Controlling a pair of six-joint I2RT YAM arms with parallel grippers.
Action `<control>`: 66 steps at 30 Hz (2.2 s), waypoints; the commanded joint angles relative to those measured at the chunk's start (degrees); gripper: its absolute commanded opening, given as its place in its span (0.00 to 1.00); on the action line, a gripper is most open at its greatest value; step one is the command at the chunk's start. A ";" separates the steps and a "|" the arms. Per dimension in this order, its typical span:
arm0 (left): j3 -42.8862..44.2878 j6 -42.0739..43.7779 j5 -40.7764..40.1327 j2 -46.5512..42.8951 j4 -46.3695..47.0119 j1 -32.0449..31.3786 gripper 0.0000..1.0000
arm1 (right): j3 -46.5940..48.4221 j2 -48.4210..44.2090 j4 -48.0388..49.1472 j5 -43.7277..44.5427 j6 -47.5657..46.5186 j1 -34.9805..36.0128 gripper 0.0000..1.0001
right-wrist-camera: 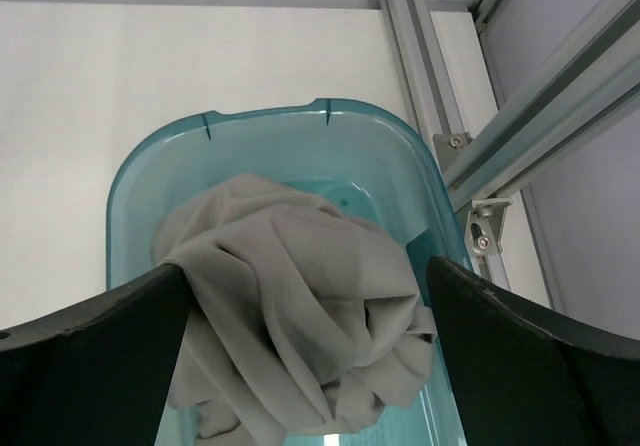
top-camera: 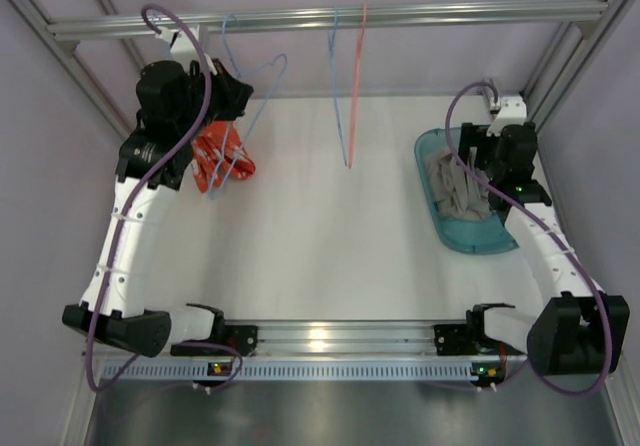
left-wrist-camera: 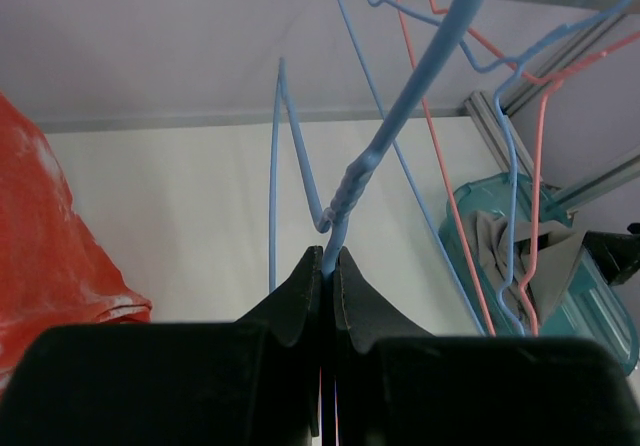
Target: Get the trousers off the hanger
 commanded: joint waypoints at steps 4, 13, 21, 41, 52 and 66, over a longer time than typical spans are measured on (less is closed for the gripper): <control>7.75 -1.63 -7.24 5.64 3.25 -3.35 0.00 | 8.59 -4.84 -6.84 0.23 6.75 -0.77 0.99; 15.57 -1.19 -15.34 14.07 3.52 -7.04 0.00 | 15.63 -9.67 -14.14 -1.26 9.92 -0.77 0.99; 19.27 2.42 -21.76 19.88 5.10 -11.62 0.00 | 15.63 -14.77 -15.91 -1.53 11.68 -0.69 0.99; 16.55 7.24 -23.44 16.99 5.80 -14.26 0.54 | 16.68 -16.80 -16.08 -3.20 10.89 -3.32 0.99; 1.19 5.25 -11.23 -3.22 5.81 -5.31 0.77 | 17.39 -16.97 -15.91 -5.04 10.36 -3.32 0.99; -15.17 0.48 -7.78 -25.11 3.08 22.57 0.78 | 16.78 -17.50 -14.94 -10.31 9.83 -3.32 0.99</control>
